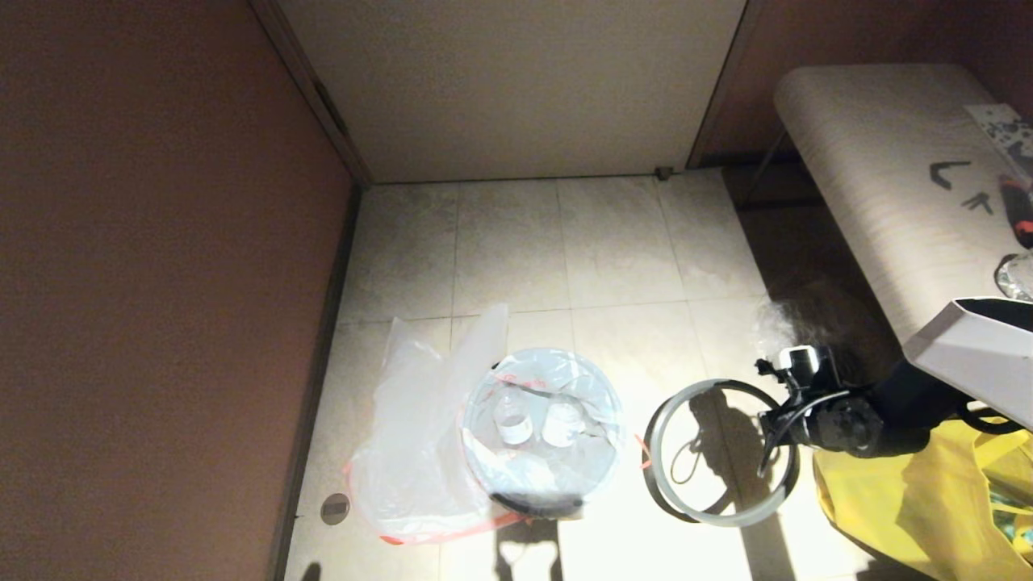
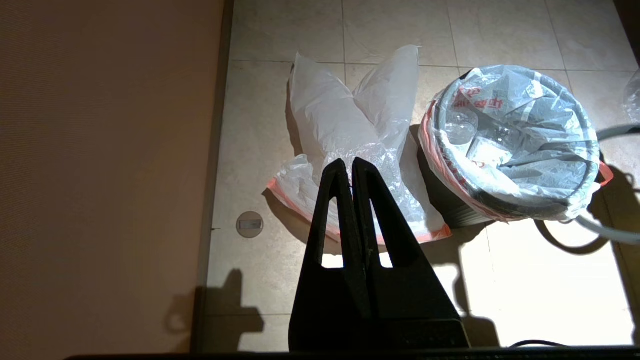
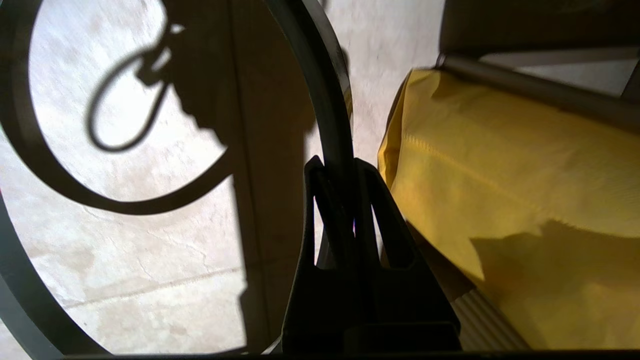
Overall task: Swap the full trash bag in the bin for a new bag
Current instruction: Place the trash can ring on the floor
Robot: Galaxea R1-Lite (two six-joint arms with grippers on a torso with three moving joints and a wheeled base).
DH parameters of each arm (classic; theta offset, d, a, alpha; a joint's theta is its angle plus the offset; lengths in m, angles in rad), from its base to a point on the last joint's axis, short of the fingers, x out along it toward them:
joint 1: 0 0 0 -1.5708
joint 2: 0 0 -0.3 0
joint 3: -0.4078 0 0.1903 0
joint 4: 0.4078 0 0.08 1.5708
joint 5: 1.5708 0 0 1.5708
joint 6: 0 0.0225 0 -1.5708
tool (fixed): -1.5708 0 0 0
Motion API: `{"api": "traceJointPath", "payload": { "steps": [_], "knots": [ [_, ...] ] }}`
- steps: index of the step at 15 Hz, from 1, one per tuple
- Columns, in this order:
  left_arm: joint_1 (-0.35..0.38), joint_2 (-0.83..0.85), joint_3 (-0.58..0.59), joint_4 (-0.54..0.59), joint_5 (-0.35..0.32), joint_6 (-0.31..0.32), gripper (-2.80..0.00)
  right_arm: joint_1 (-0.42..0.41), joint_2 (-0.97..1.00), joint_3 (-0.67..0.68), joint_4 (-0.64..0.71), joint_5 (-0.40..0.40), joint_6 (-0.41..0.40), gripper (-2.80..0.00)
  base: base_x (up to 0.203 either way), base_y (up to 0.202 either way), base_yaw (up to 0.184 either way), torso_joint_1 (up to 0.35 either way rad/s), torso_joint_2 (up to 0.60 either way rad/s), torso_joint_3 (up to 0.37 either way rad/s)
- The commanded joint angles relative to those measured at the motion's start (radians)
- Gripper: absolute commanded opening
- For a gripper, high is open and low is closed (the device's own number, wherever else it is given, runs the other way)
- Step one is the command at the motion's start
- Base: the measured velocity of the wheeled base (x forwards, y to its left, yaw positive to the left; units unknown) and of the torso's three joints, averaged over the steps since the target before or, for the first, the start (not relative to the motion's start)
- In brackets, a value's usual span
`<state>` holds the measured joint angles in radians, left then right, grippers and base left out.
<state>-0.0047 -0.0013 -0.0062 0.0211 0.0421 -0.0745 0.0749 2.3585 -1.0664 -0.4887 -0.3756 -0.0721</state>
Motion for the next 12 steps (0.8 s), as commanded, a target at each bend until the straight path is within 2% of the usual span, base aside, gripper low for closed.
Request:
{"api": "traceJointPath", "payload": {
  "steps": [1, 4, 5, 7, 10, 12],
  "knots": [
    [0.0, 0.001, 0.0, 0.0, 0.001, -0.001, -2.8, 0.0, 0.057, 0.007, -0.003, -0.007, 0.0, -2.8, 0.0, 0.0, 0.0, 0.0, 0.0, 0.0],
    [0.0, 0.001, 0.0, 0.0, 0.001, -0.001, -2.8, 0.005, 0.07, 0.017, -0.004, 0.004, 0.003, -2.8, 0.0, 0.0, 0.0, 0.0, 0.0, 0.0],
    [0.0, 0.001, 0.0, 0.0, 0.001, -0.001, -2.8, 0.013, 0.076, 0.023, -0.01, 0.01, 0.003, 0.0, 0.0, 0.0, 0.0, 0.0, 0.0, 0.0],
    [0.0, 0.001, 0.0, 0.0, 0.001, -0.001, -2.8, 0.022, 0.088, 0.048, -0.062, 0.005, 0.011, 0.0, 0.0, 0.0, 0.0, 0.0, 0.0, 0.0],
    [0.0, 0.001, 0.0, 0.0, 0.001, -0.001, -2.8, 0.046, 0.066, 0.125, -0.053, -0.008, 0.017, 0.0, 0.0, 0.0, 0.0, 0.0, 0.0, 0.0],
    [0.0, 0.001, 0.0, 0.0, 0.001, -0.001, -2.8, 0.128, 0.001, 0.189, -0.045, -0.013, 0.041, 0.0, 0.0, 0.0, 0.0, 0.0, 0.0, 0.0]
  ]
}}
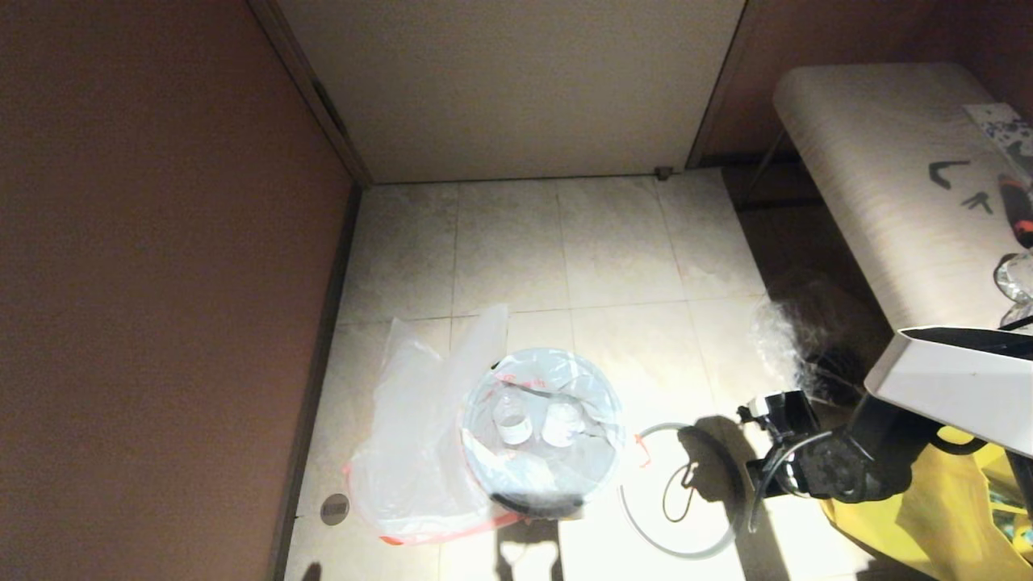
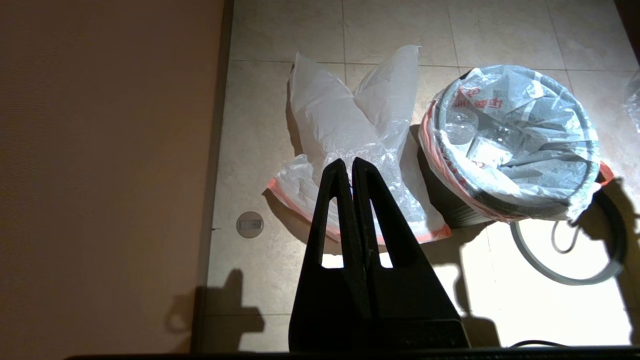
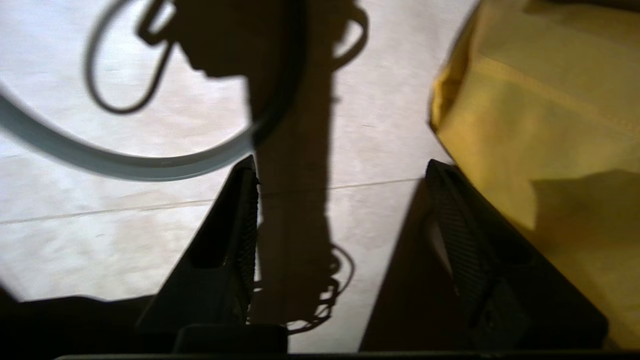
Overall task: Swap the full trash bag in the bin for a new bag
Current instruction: Place the trash can ring on the floor, then place the trash bag on the floor
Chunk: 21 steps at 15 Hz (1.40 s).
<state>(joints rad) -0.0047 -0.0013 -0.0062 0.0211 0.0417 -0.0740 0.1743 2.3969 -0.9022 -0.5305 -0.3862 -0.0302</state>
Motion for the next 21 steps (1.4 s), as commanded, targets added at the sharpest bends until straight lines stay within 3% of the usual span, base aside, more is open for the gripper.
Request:
{"api": "traceJointPath", "payload": {
  "steps": [1, 2, 3, 4, 9, 11, 12, 21],
  "knots": [
    [0.0, 0.001, 0.0, 0.0, 0.001, -0.001, -2.8, 0.083, -0.044, 0.032, -0.003, -0.003, 0.036, 0.0, 0.0, 0.0, 0.0, 0.0, 0.0, 0.0],
    [0.0, 0.001, 0.0, 0.0, 0.001, -0.001, -2.8, 0.124, -0.044, 0.035, -0.002, -0.002, 0.069, 0.0, 0.0, 0.0, 0.0, 0.0, 0.0, 0.0],
    [0.0, 0.001, 0.0, 0.0, 0.001, -0.001, -2.8, 0.162, -0.04, 0.04, -0.003, 0.003, 0.096, -2.46, 0.0, 0.0, 0.0, 0.0, 0.0, 0.0],
    [0.0, 0.001, 0.0, 0.0, 0.001, -0.001, -2.8, 0.192, -0.036, 0.046, -0.005, 0.026, 0.129, -2.8, 0.0, 0.0, 0.0, 0.0, 0.0, 0.0],
    [0.0, 0.001, 0.0, 0.0, 0.001, -0.001, -2.8, 0.217, -0.079, -0.002, -0.01, 0.064, 0.217, -2.8, 0.0, 0.0, 0.0, 0.0, 0.0, 0.0],
    [0.0, 0.001, 0.0, 0.0, 0.001, -0.001, -2.8, 0.251, -0.102, 0.0, -0.013, 0.127, 0.286, -2.8, 0.0, 0.0, 0.0, 0.0, 0.0, 0.0],
    [0.0, 0.001, 0.0, 0.0, 0.001, -0.001, -2.8, 0.271, -0.114, 0.009, -0.013, 0.166, 0.31, 0.0, 0.0, 0.0, 0.0, 0.0, 0.0, 0.0],
    [0.0, 0.001, 0.0, 0.0, 0.001, -0.002, -2.8, 0.295, -0.143, 0.0, -0.013, 0.24, 0.368, 0.0, 0.0, 0.0, 0.0, 0.0, 0.0, 0.0]
  ]
}}
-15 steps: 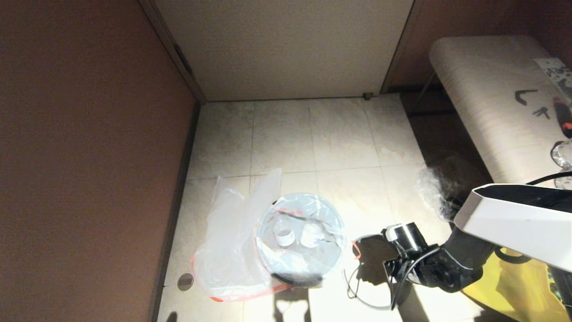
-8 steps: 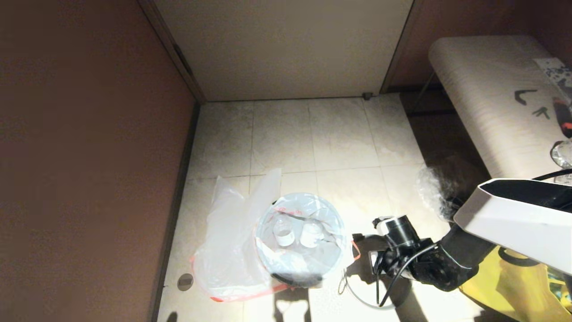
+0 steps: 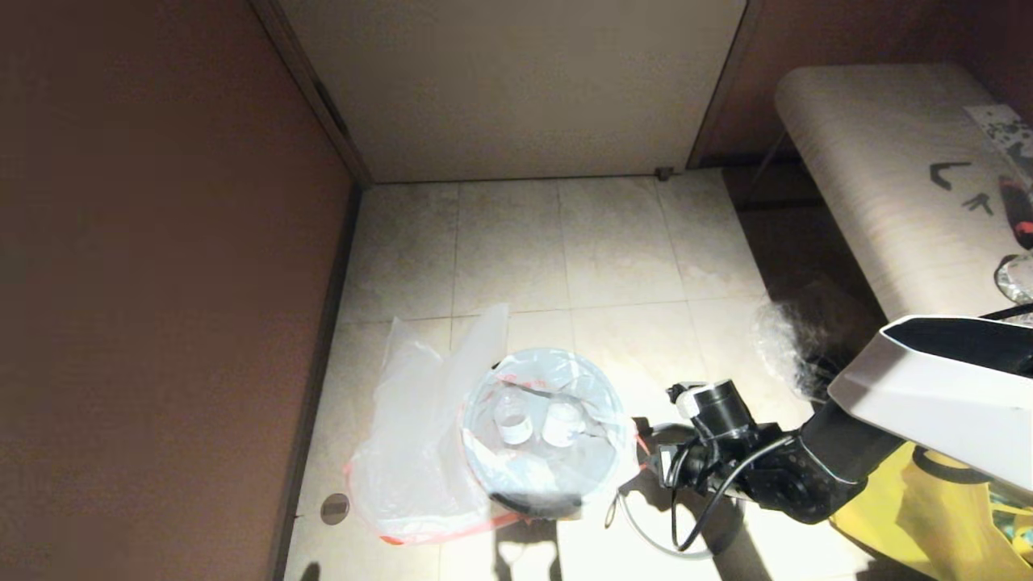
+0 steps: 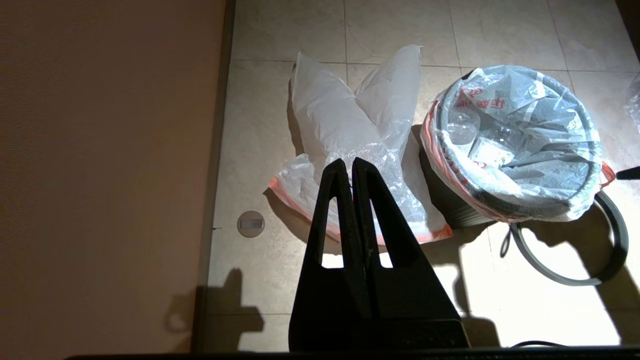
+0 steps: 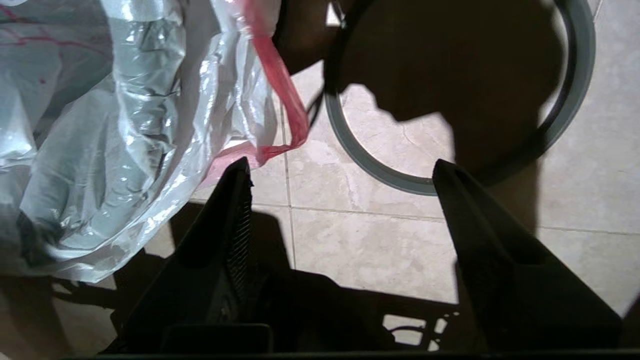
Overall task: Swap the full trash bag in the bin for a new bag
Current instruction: Place the trash bag on the floor
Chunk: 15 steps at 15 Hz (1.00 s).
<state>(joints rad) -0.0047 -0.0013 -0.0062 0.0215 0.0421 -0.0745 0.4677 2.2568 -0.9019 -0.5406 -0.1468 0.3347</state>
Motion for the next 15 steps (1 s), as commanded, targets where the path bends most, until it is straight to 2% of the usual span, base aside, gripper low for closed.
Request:
{"api": "traceJointPath", "payload": {
  "steps": [1, 7, 15],
  "knots": [
    [0.0, 0.001, 0.0, 0.0, 0.001, 0.0, -2.8, 0.005, 0.008, 0.0, -0.002, 0.002, 0.002, 0.0, 0.0, 0.0, 0.0, 0.0, 0.0, 0.0],
    [0.0, 0.001, 0.0, 0.0, 0.001, -0.001, -2.8, 0.016, 0.055, -0.023, -0.005, -0.012, -0.005, 0.0, 0.0, 0.0, 0.0, 0.0, 0.0, 0.0],
    [0.0, 0.001, 0.0, 0.0, 0.001, -0.001, -2.8, -0.017, 0.155, -0.055, -0.091, -0.104, -0.068, 0.0, 0.0, 0.0, 0.0, 0.0, 0.0, 0.0]
  ]
}}
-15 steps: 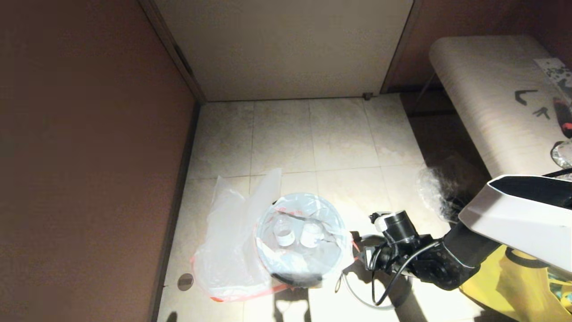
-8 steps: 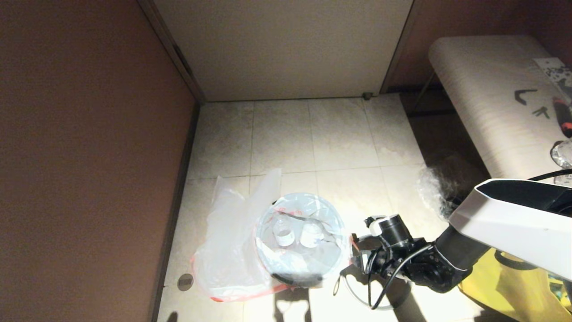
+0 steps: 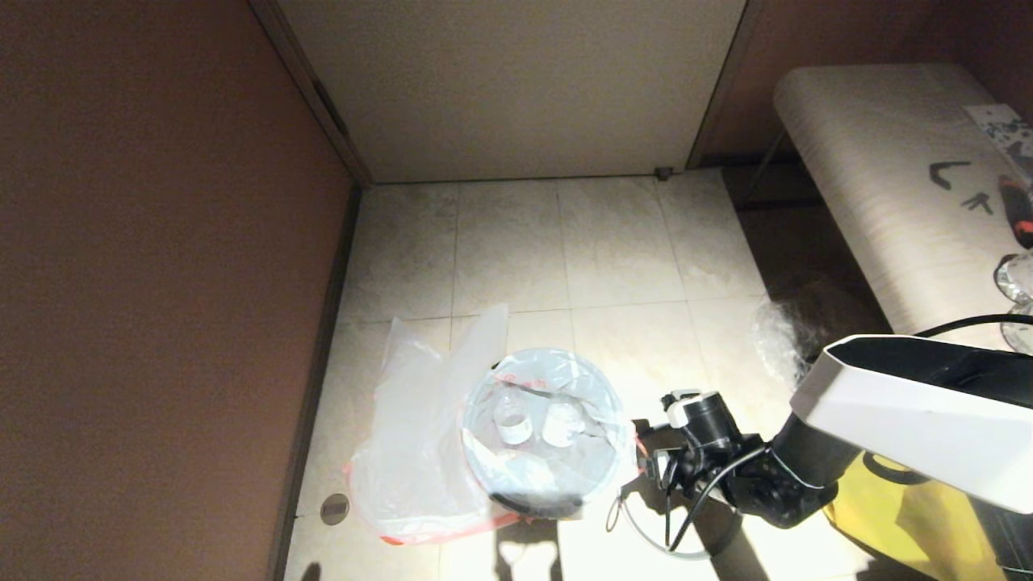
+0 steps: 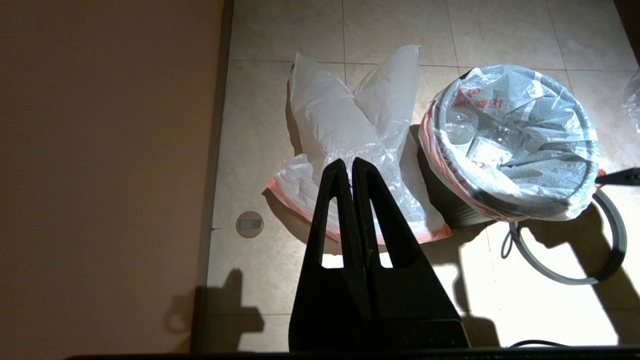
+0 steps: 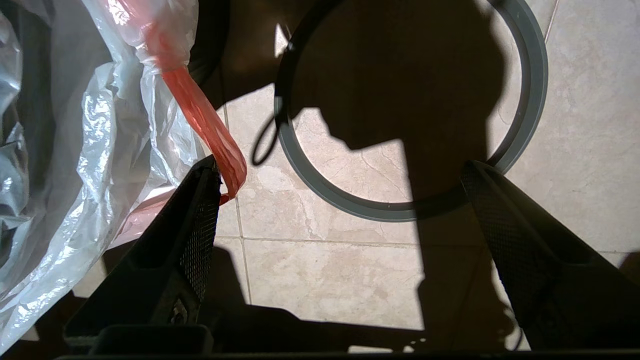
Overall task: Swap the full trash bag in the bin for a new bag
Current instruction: Place the trash bag on the floor
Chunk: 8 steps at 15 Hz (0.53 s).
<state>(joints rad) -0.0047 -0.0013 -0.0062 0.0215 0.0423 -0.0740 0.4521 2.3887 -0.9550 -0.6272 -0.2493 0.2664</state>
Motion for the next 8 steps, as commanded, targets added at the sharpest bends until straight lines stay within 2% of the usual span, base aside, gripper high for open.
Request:
{"api": "traceJointPath", "payload": {
  "steps": [1, 8],
  "knots": [
    [0.0, 0.001, 0.0, 0.0, 0.001, -0.001, -2.8, -0.002, 0.033, -0.011, -0.006, -0.004, 0.0, 0.0, 0.0, 0.0, 0.0, 0.0, 0.0, 0.0],
    [0.0, 0.001, 0.0, 0.0, 0.001, -0.001, -2.8, -0.011, 0.081, -0.063, -0.015, -0.015, -0.034, 0.0, 0.0, 0.0, 0.0, 0.0, 0.0, 0.0]
  ]
}}
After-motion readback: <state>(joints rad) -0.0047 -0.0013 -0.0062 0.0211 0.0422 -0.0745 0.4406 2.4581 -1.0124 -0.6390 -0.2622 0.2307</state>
